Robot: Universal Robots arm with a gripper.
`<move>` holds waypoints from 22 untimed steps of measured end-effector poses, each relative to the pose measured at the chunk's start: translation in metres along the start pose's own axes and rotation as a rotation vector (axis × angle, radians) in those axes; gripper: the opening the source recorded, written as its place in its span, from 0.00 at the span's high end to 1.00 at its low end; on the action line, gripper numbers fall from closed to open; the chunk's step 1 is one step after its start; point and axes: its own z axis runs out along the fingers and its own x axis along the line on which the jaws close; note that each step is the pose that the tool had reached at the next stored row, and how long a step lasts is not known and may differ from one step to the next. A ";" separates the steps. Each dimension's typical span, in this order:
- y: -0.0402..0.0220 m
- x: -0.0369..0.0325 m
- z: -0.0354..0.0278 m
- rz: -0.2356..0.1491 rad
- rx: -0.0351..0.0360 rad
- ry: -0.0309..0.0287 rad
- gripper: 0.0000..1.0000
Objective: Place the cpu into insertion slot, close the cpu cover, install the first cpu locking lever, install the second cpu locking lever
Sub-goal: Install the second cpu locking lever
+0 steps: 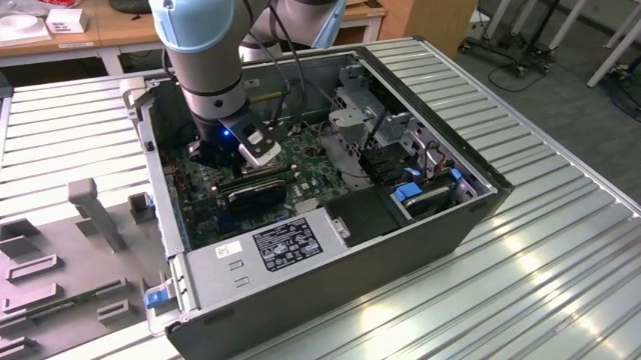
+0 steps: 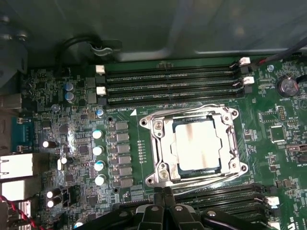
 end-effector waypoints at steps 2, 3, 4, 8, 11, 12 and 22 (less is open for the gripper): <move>-0.0001 0.0009 -0.0001 0.000 -0.0061 -0.0035 0.89; -0.0002 0.0014 -0.0001 0.000 -0.0079 -0.0048 0.89; -0.0002 0.0017 0.0000 0.000 -0.0088 -0.0053 0.89; -0.0002 0.0018 0.0001 0.000 -0.0090 -0.0054 0.89; -0.0002 0.0018 0.0002 0.003 -0.0076 0.0113 0.89; -0.0002 0.0016 0.0004 0.005 -0.0070 0.0257 0.89; 0.0000 -0.0001 0.0006 0.007 -0.0054 0.0383 0.89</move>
